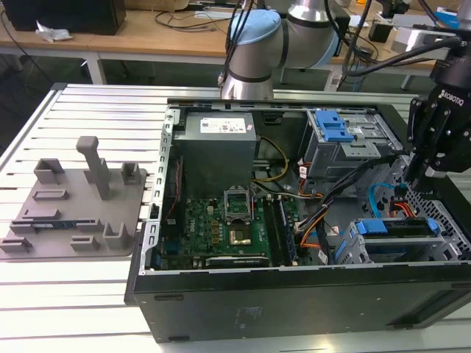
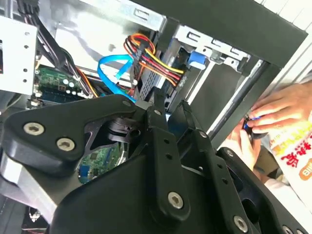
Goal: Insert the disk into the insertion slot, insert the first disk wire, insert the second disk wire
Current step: 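Insert the second disk wire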
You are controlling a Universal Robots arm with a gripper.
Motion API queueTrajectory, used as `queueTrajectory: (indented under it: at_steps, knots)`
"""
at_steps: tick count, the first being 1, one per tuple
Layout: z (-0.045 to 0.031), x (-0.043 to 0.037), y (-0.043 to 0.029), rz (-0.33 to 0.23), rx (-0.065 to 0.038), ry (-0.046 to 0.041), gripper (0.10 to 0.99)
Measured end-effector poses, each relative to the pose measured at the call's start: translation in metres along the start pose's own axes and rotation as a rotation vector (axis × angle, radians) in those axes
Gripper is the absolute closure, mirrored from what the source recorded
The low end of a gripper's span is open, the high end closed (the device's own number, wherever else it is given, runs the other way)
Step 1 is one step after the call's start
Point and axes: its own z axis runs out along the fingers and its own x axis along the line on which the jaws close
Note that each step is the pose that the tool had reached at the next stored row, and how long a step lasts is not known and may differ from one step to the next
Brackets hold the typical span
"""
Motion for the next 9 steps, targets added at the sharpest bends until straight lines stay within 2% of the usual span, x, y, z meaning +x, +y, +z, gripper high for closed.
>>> queueTrajectory:
  at_steps: [2,4,9]
  knots:
    - [0.0003,0.0006,0.0055,-0.001,0.001,0.0083,0.780]
    - [0.0011,0.0012,0.0124,-0.002,0.002,0.0119,0.780]
    - [0.0040,0.0005,0.0133,-0.002,0.002,0.0119,0.780]
